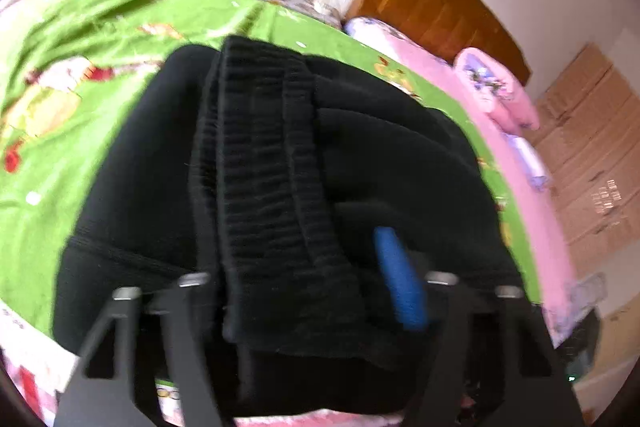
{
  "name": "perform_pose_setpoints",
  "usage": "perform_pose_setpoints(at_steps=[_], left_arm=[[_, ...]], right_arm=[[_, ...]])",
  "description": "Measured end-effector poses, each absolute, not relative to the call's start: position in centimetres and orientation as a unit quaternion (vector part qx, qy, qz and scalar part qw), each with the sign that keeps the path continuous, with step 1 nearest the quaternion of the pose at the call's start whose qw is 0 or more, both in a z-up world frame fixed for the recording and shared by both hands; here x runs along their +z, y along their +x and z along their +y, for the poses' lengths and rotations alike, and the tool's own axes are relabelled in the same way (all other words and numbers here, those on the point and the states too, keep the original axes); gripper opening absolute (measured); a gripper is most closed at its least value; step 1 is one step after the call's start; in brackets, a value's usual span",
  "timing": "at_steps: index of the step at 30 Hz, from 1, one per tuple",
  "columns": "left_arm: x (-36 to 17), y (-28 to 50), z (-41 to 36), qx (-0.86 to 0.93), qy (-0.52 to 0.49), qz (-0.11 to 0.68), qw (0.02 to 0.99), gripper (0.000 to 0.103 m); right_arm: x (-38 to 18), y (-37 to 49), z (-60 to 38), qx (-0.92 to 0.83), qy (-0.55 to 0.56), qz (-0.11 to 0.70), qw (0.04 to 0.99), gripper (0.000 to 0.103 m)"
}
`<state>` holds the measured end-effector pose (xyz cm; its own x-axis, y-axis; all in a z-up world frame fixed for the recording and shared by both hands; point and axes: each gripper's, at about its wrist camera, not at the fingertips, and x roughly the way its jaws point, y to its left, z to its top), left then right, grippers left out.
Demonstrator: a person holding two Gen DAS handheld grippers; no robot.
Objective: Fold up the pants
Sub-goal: 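Lift the folded black pants bundle with the left gripper off the sheet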
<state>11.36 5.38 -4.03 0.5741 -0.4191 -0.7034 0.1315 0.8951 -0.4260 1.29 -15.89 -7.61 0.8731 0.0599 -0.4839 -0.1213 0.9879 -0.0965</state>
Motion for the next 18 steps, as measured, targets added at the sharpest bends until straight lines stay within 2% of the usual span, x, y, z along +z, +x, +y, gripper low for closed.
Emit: perform_pose_setpoints(at_steps=[2,3,8,10,12,14,15,16,17,18], left_arm=[[-2.3,10.9,5.5,-0.18,-0.163,0.412,0.878,0.032],[-1.1,10.6,5.5,-0.191,-0.163,0.4,0.882,0.029],[7.2,8.5,7.2,-0.244,-0.165,0.313,0.903,0.028],[8.2,7.9,8.9,-0.241,-0.173,0.298,0.907,0.028],[5.6,8.7,11.9,-0.216,-0.196,0.326,0.899,0.028],[1.1,9.9,14.1,-0.191,-0.233,0.373,0.878,0.028],[-2.9,10.9,15.2,-0.175,-0.251,0.411,0.859,0.028],[-4.9,11.2,15.7,-0.172,-0.265,0.42,0.851,0.029],[-6.2,10.9,16.8,-0.194,-0.301,0.396,0.845,0.03],[-6.2,10.7,17.2,-0.201,-0.312,0.392,0.842,0.03]], right_arm=[[-7.2,1.3,-15.9,0.033,-0.071,0.249,0.965,0.092],[-6.9,1.4,-15.7,0.019,-0.081,0.247,0.966,0.092],[-5.2,1.0,-14.9,-0.005,-0.108,0.221,0.969,0.092],[-5.1,0.5,-13.3,-0.004,-0.145,0.208,0.967,0.092],[-5.7,0.9,-12.6,-0.007,-0.171,0.216,0.961,0.092],[-6.7,1.8,-12.4,-0.005,-0.176,0.241,0.954,0.092],[-6.7,1.9,-12.8,-0.001,-0.158,0.244,0.957,0.092],[-6.6,2.0,-13.1,0.004,-0.148,0.25,0.957,0.092],[-6.6,2.1,-13.2,0.006,-0.149,0.252,0.956,0.092],[-6.5,2.0,-13.0,0.004,-0.159,0.251,0.955,0.092]])
